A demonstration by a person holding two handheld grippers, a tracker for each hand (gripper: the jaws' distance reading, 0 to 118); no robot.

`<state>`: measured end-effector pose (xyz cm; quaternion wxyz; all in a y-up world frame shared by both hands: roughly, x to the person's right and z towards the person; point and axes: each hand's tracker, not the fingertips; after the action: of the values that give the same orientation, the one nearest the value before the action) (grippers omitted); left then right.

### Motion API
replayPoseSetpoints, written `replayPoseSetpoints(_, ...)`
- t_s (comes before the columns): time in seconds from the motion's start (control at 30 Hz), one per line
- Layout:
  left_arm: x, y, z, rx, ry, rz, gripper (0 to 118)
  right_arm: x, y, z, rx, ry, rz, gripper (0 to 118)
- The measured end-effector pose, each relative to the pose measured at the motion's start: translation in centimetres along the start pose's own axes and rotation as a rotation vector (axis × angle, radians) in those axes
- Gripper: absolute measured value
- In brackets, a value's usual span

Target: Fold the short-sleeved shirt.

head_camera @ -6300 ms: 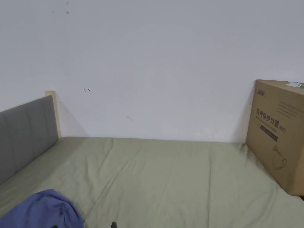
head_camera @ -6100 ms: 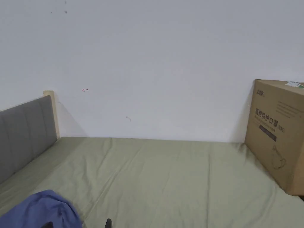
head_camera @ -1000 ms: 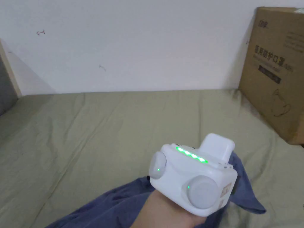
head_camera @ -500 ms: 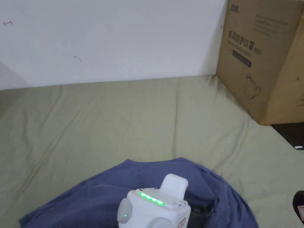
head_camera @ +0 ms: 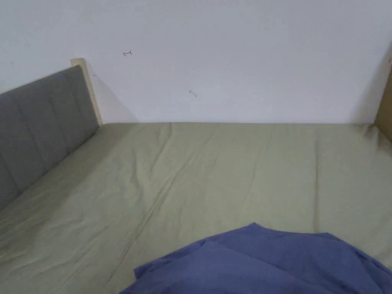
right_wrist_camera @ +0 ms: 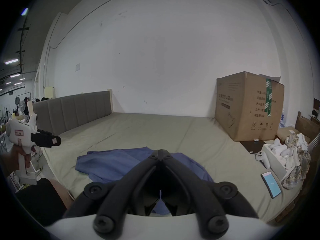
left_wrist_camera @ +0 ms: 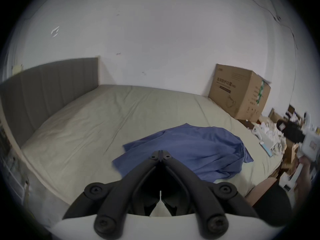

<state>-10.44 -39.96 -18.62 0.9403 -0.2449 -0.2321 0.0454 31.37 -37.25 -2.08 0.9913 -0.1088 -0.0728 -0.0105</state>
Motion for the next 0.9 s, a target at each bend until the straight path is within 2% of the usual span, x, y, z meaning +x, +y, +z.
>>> replayPoseSetpoints(0.07, -1.6, 0.6, -0.6, -0.003, 0.008, 0.068, 0, -0.6, 0.0, -0.4, -0.013, 0.01, 0.001, 0)
replayPoseSetpoints(0.17, -4.2, 2.3, -3.1, 0.002, 0.035, 0.026, 0, -1.4, 0.2, -0.5, -0.024, 0.023, 0.019, 0)
replayPoseSetpoints(0.23, -6.5, 2.5, -7.0, -0.124, 0.001, -0.01, 3, -1.8, 0.5, -0.7, -0.029, 0.02, 0.046, 0)
replayPoseSetpoints(0.27, -7.8, 2.3, -9.5, -0.209, -0.005, -0.014, 37, -1.9, 0.6, -0.9, -0.03, 0.019, 0.049, 0)
replayPoseSetpoints(0.3, -8.3, 2.1, -11.3, -0.275, -0.009, -0.013, 78, -2.0, 0.7, -1.0, -0.031, 0.02, 0.049, 0)
replayPoseSetpoints(0.33, -9.0, 1.7, -13.5, -0.345, 0.034, -0.021, 105, -1.9, 0.6, -1.1, -0.032, 0.021, 0.048, 0)
replayPoseSetpoints(0.37, -9.5, 1.2, -15.2, -0.394, 0.057, -0.035, 105, -2.0, 0.7, -1.2, -0.032, 0.021, 0.049, 0)
replayPoseSetpoints(0.4, -9.7, 0.7, -16.3, -0.434, 0.058, -0.048, 99, -2.1, 0.7, -1.3, -0.033, 0.02, 0.052, 0)
replayPoseSetpoints(0.47, -9.8, 0.0, -18.2, -0.4, 0.045, -0.071, 99, -2.2, 0.7, -1.5, -0.037, 0.021, 0.058, 0)
replayPoseSetpoints(0.53, -9.9, -0.9, -20.2, -0.474, 0.046, -0.061, 100, -2.3, 0.7, -1.8, -0.047, 0.02, 0.062, 0)
replayPoseSetpoints(0.57, -8.9, -1.5, -20.3, -0.502, 0.04, -0.067, 96, -2.2, 0.6, -2.0, -0.054, 0.019, 0.066, 0)
replayPoseSetpoints(0.6, -8.4, -1.9, -20.5, -0.505, 0.032, -0.079, 82, -2.1, 0.5, -2.1, -0.059, 0.016, 0.069, 0)
replayPoseSetpoints(0.63, -7.3, -2.2, -20.4, -0.498, 0.093, -0.175, 68, -2.0, 0.5, -2.2, -0.063, 0.013, 0.071, 0)
replayPoseSetpoints(0.67, -6.5, -2.3, -19.7, -0.443, 0.083, -0.269, 49, -1.9, 0.4, -2.3, -0.068, 0.012, 0.073, 0)
replayPoseSetpoints(0.7, -5.6, -2.4, -19.0, -0.436, 0.032, -0.299, 16, -1.8, 0.3, -2.4, -0.071, 0.011, 0.072, 0)
replayPoseSetpoints(0.73, -4.7, -2.7, -18.6, -0.429, 0.01, -0.337, 3, -1.5, 0.2, -2.6, -0.081, 0.011, 0.067, 0)
replayPoseSetpoints(0.8, -3.8, -3.0, -17.3, -0.427, 0.009, -0.428, 3, -0.8, -0.1, -3.6, -0.107, 0.016, 0.056, 0)
replayPoseSetpoints(0.83, -3.5, -2.7, -17.0, -0.424, -0.059, -0.382, 3, -0.2, -0.2, -4.3, -0.12, 0.018, 0.062, 0)
replayPoseSetpoints(0.9, -3.2, -2.2, -15.9, -0.365, -0.032, -0.364, 3, 1.8, -0.5, -6.2, -0.151, 0.003, 0.067, 0)
